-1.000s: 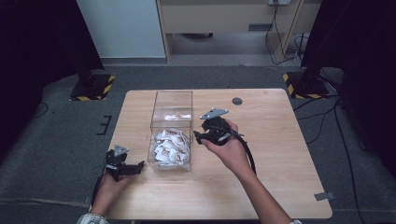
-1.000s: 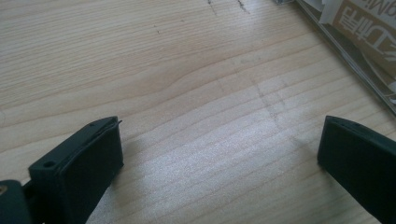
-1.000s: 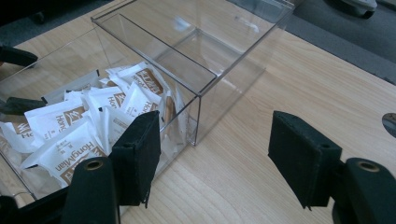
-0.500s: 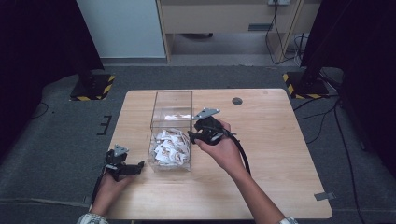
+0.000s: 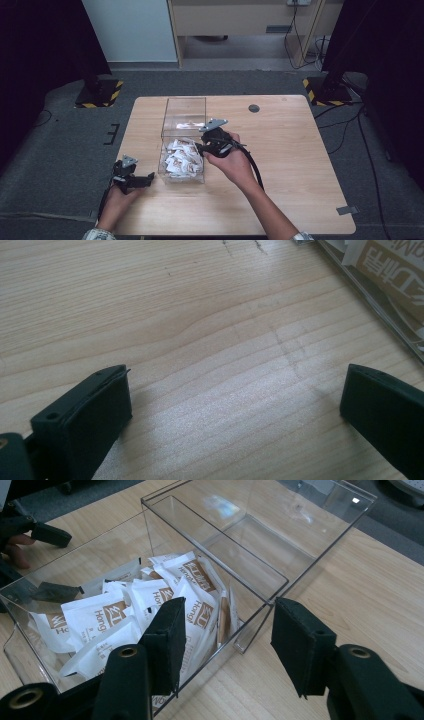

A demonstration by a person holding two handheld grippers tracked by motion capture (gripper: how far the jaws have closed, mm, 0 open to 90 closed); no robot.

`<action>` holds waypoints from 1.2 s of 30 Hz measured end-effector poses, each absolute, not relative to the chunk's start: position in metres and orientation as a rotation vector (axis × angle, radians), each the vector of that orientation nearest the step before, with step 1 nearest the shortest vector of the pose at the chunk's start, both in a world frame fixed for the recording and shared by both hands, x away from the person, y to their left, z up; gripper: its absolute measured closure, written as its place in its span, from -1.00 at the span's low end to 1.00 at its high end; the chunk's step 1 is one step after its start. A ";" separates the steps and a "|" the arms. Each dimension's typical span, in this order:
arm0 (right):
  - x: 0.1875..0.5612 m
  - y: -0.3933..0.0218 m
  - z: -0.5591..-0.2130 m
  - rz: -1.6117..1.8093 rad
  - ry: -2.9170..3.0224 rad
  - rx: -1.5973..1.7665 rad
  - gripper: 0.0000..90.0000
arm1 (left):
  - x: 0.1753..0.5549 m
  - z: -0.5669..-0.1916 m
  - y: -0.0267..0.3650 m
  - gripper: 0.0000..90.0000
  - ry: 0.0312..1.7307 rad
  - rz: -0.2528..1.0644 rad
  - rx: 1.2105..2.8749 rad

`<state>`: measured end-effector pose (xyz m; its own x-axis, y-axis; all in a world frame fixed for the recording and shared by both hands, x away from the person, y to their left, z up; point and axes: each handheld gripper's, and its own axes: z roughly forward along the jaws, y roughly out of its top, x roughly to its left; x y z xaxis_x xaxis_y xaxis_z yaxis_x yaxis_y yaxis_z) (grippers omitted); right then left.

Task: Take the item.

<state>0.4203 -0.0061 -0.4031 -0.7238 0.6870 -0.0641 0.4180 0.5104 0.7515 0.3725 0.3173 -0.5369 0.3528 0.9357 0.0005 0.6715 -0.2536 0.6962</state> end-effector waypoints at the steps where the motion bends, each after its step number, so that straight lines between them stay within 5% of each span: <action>1: 0.420 -0.005 -0.404 1.055 2.407 0.914 0.09 | 0.373 -0.537 0.317 -1.00 1.393 0.565 2.015; 36: 0.410 0.035 -0.437 1.025 2.535 0.816 0.59 | 0.373 -0.537 0.317 -1.00 1.393 0.565 2.015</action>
